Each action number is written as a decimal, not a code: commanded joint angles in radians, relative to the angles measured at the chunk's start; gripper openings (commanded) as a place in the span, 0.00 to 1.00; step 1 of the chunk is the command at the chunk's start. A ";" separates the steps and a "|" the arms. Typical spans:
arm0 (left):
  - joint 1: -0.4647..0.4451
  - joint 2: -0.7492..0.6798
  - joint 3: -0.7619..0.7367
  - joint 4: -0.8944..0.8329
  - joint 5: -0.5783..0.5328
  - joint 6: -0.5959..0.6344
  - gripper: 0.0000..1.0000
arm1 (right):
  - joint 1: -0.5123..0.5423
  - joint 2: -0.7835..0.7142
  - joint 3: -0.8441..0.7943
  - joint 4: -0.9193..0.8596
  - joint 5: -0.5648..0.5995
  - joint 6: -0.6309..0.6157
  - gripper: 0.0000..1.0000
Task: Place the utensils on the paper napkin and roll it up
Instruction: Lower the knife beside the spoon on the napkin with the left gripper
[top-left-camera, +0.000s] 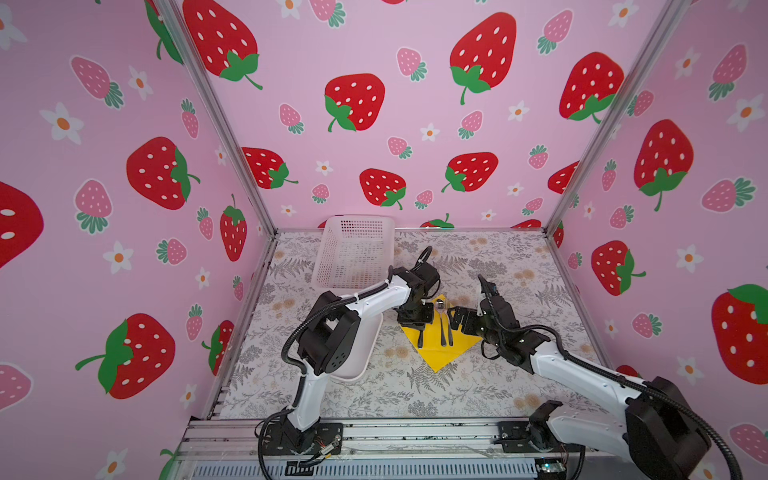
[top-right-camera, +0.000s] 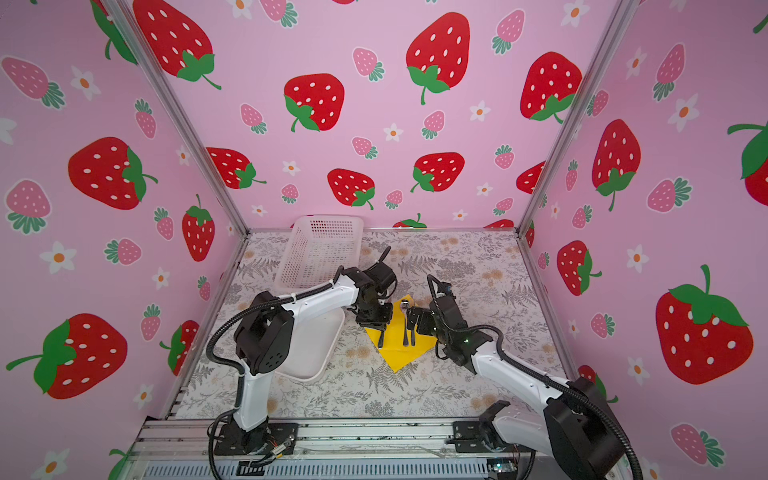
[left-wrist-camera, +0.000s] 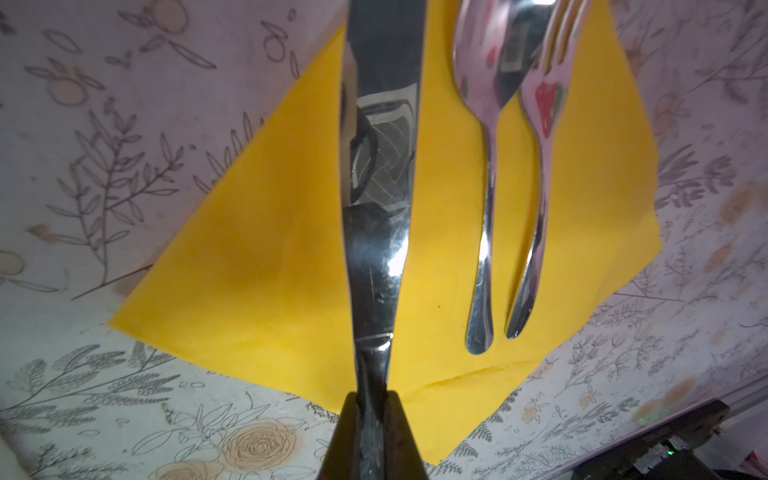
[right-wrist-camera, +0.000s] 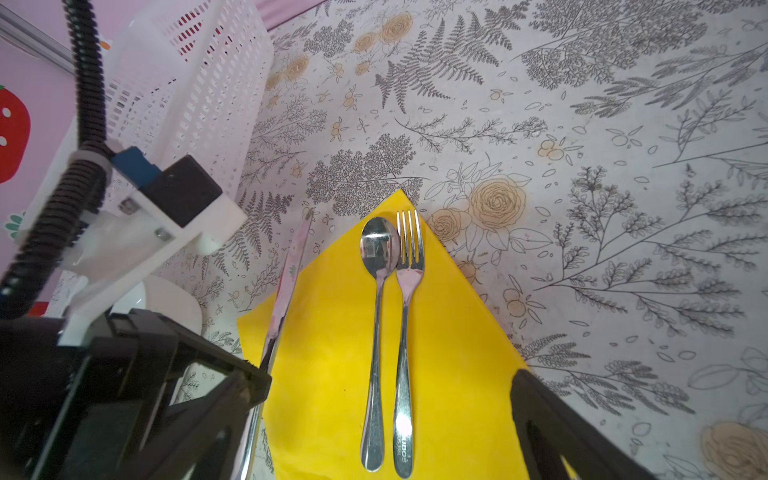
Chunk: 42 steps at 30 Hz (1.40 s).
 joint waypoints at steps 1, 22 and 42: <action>-0.002 0.028 0.065 0.016 0.037 -0.024 0.07 | -0.012 0.010 -0.019 -0.007 -0.038 0.024 1.00; 0.002 0.125 0.083 0.087 0.092 -0.082 0.07 | -0.028 0.058 -0.029 0.021 -0.132 0.019 1.00; 0.001 0.127 0.048 0.091 0.098 -0.092 0.12 | -0.030 0.057 -0.027 0.017 -0.127 0.026 1.00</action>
